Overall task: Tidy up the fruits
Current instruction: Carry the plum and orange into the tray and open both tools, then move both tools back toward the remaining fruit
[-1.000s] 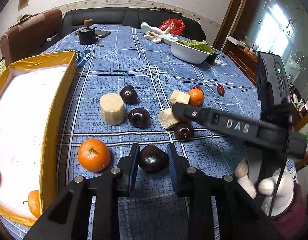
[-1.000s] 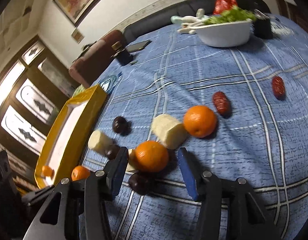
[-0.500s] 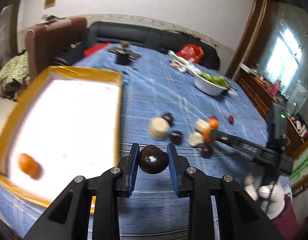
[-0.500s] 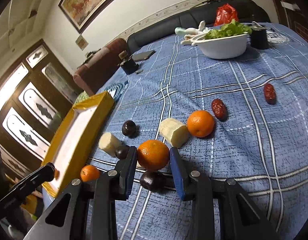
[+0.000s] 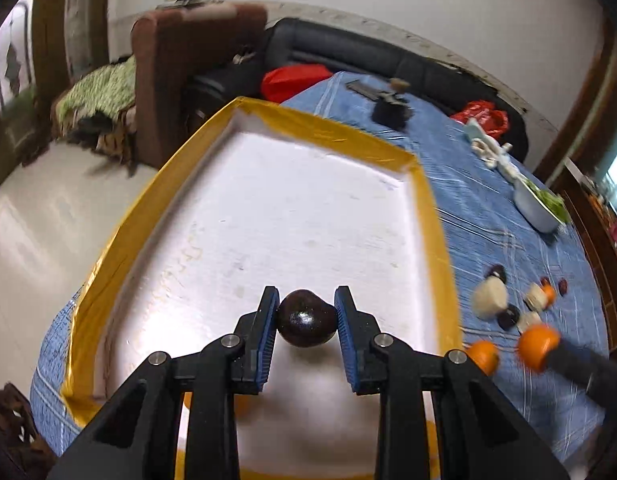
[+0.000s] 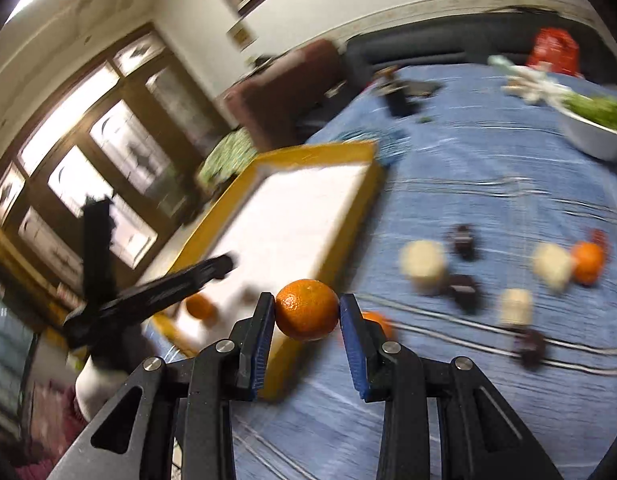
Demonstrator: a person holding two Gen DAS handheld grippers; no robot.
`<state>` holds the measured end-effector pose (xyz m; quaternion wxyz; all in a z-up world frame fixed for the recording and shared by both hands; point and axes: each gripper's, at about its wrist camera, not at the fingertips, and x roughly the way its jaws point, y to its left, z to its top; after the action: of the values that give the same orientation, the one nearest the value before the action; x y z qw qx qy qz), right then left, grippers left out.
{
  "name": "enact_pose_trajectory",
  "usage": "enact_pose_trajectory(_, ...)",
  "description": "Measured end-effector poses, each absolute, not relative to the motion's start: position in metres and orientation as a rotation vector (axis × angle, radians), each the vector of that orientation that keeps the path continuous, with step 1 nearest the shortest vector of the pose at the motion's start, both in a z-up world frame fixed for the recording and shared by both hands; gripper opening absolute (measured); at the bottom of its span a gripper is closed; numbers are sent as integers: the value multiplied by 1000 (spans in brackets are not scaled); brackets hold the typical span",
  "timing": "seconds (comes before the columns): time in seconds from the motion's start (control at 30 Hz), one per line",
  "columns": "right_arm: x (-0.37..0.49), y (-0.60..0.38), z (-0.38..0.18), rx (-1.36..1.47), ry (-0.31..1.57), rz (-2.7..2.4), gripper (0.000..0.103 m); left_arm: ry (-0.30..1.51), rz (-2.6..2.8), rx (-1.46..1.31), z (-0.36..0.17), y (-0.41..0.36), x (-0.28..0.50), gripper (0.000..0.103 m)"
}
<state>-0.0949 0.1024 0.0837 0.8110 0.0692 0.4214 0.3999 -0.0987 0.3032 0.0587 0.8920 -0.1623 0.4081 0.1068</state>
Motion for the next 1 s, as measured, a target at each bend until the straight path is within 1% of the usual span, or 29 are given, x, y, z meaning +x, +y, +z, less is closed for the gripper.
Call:
enact_pose_trajectory(0.13, -101, 153, 73, 73, 930, 898, 37, 871, 238, -431, 50, 327, -100, 28)
enact_pose_trajectory(0.17, -102, 164, 69, 57, 940, 903, 37, 872, 234, -454, 49, 330, -103, 30)
enact_pose_trajectory(0.2, -103, 173, 65, 43, 947, 904, 37, 870, 226, -482, 48, 335, -107, 34)
enact_pose_trajectory(0.23, -103, 180, 61, 25, 954, 904, 37, 865, 224, -508, 48, 339, -111, 47)
enact_pose_trajectory(0.27, -105, 190, 55, -3, 961, 901, 38, 853, 227, -535, 49, 344, -118, 56)
enact_pose_trajectory(0.47, -109, 207, 40, -88, 974, 879, 40, 771, 178, -683, 55, 359, -152, 60)
enact_pose_trajectory(0.53, -109, 201, 44, -67, 963, 882, 43, 754, 192, -696, 59, 358, -158, 67)
enact_pose_trajectory(0.57, -109, 196, 47, -50, 955, 878, 45, 744, 194, -693, 61, 356, -161, 73)
enact_pose_trajectory(0.63, -112, 186, 54, -20, 939, 872, 47, 724, 211, -692, 67, 350, -168, 84)
enact_pose_trajectory(0.7, -114, 170, 62, 2, 906, 851, 47, 691, 191, -701, 73, 345, -174, 84)
enact_pose_trajectory(0.73, -115, 156, 66, 16, 883, 828, 50, 681, 174, -704, 77, 341, -177, 84)
enact_pose_trajectory(0.77, -115, 148, 68, 27, 872, 813, 55, 673, 162, -707, 79, 339, -179, 84)
enact_pose_trajectory(0.8, -115, 135, 71, 44, 857, 787, 58, 659, 146, -711, 83, 334, -182, 84)
enact_pose_trajectory(0.87, -112, 100, 73, 92, 834, 719, 68, 653, 135, -701, 88, 327, -185, 84)
enact_pose_trajectory(1.0, -96, 23, 64, 195, 866, 590, 69, 641, 125, -641, 98, 311, -188, 84)
